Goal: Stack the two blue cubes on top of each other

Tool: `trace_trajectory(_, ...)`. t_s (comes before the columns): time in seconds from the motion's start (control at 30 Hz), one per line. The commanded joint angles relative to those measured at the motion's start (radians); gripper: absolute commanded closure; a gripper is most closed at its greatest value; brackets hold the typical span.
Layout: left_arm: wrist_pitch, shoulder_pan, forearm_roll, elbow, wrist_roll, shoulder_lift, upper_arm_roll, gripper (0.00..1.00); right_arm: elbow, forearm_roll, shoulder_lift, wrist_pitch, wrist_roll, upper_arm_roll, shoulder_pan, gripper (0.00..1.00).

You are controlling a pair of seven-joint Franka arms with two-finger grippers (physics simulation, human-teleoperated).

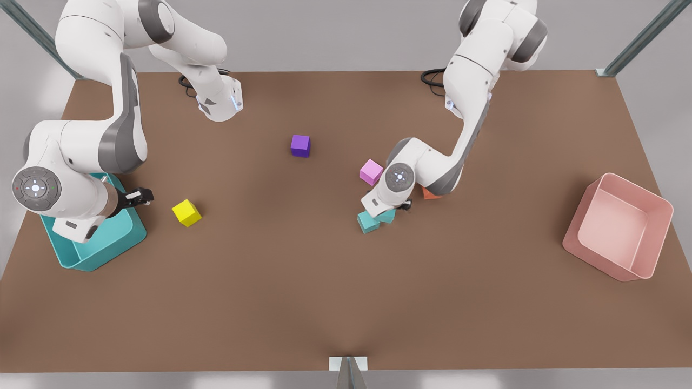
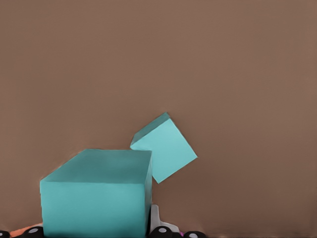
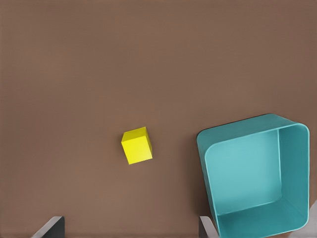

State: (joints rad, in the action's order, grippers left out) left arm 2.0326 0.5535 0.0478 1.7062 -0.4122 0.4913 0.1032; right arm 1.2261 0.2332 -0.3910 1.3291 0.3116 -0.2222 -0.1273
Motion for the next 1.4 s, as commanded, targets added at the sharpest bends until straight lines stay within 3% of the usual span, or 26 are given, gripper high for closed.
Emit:
trace_trajectory(0.0, -0.055, -0.003, 0.018, 0.052, -0.353, -0.042, 0.015, 0.51, 0.000, 0.001, 0.001, -0.001, 0.011, 0.001, 0.000, 0.00)
trace_trajectory(0.07, -0.003, -0.003, 0.020, 0.116, -0.353, -0.089, 0.024, 0.50, 0.000, 0.012, 0.001, -0.001, 0.026, 0.000, 0.000, 0.00)
trace_trajectory(0.37, 0.090, -0.017, 0.018, 0.113, -0.355, -0.072, 0.026, 0.49, 0.001, 0.032, 0.000, -0.011, 0.054, -0.006, 0.003, 0.00)
trace_trajectory(0.5, 0.135, -0.012, 0.017, 0.109, -0.356, -0.036, 0.030, 0.49, 0.001, 0.031, 0.000, -0.011, 0.055, -0.008, 0.003, 0.00)
trace_trajectory(0.7, 0.138, -0.012, 0.009, -0.020, -0.355, 0.072, 0.030, 0.48, 0.001, 0.031, 0.000, -0.011, 0.055, -0.008, 0.003, 0.00)
trace_trajectory(1.07, 0.172, 0.011, 0.010, -0.034, -0.356, 0.124, 0.030, 0.48, 0.001, 0.031, -0.002, -0.011, 0.054, -0.008, 0.003, 0.00)
trace_trajectory(1.1, 0.173, 0.013, 0.009, -0.034, -0.356, 0.124, 0.032, 0.46, 0.001, 0.031, -0.002, -0.011, 0.055, -0.008, 0.003, 0.00)
trace_trajectory(1.13, 0.173, 0.013, 0.009, -0.034, -0.356, 0.124, 0.030, 0.31, 0.003, 0.031, -0.002, -0.011, 0.055, -0.008, 0.003, 0.00)
trace_trajectory(1.17, 0.173, 0.013, 0.010, -0.034, -0.356, 0.124, 0.030, 0.00, 0.001, 0.031, -0.002, -0.011, 0.055, -0.008, 0.003, 0.00)
trace_trajectory(1.37, 0.167, 0.008, 0.010, -0.039, -0.359, 0.121, 0.032, 0.00, 0.001, 0.032, -0.002, -0.011, 0.055, -0.008, 0.003, 0.00)
